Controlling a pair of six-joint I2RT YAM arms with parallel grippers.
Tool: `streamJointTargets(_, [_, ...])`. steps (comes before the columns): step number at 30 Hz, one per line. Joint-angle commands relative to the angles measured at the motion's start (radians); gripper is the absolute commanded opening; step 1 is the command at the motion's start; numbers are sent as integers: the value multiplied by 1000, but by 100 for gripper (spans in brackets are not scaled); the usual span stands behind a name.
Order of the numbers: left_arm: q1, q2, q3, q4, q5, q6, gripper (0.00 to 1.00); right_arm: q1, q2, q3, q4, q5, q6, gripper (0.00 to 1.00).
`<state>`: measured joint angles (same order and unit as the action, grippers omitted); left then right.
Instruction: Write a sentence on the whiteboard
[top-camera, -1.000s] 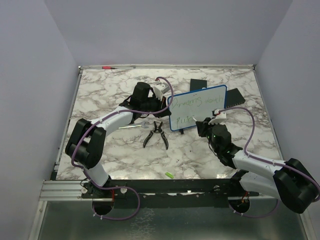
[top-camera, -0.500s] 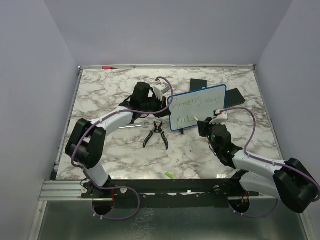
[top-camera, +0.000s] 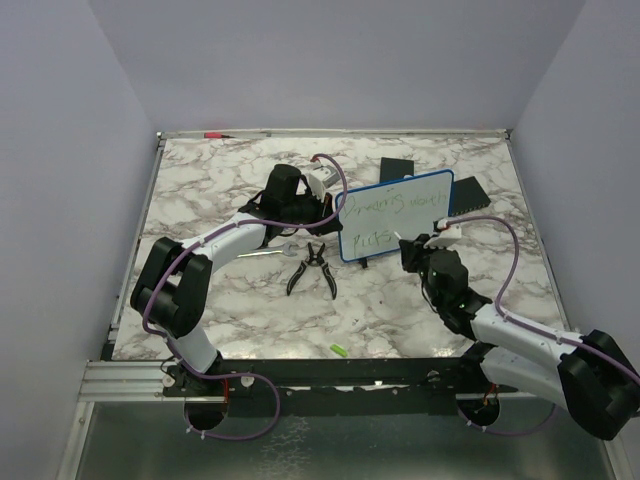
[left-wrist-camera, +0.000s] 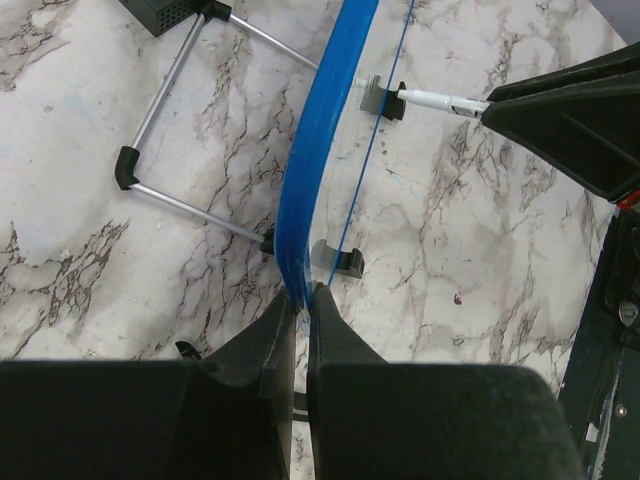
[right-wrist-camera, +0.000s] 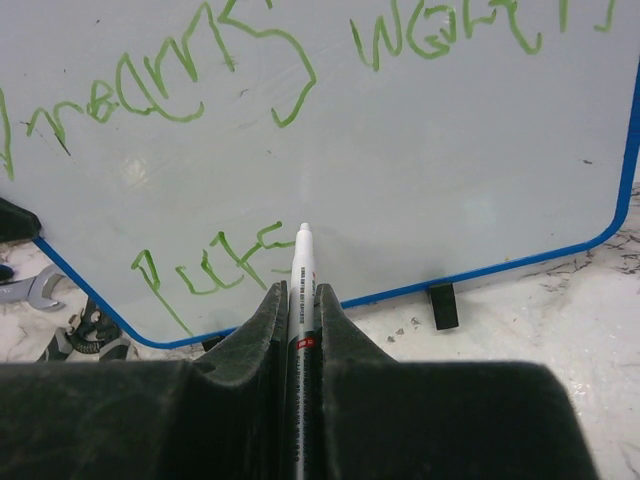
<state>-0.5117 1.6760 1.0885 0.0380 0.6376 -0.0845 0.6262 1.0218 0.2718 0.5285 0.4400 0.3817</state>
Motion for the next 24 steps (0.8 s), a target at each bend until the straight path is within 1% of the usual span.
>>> streamJointTargets(1, [-11, 19, 13, -36, -33, 31, 0, -6, -37, -8, -44, 51, -27, 1])
streamJointTargets(15, [-11, 6, 6, -36, -48, 42, 0, -36, -126, -27, -95, 69, -51, 1])
streamJointTargets(19, [-11, 10, 7, -36, -49, 42, 0, -71, -152, -29, -108, 26, -44, 1])
streamJointTargets(24, [-11, 8, 7, -36, -51, 42, 0, -142, -197, -38, -136, -64, -34, 1])
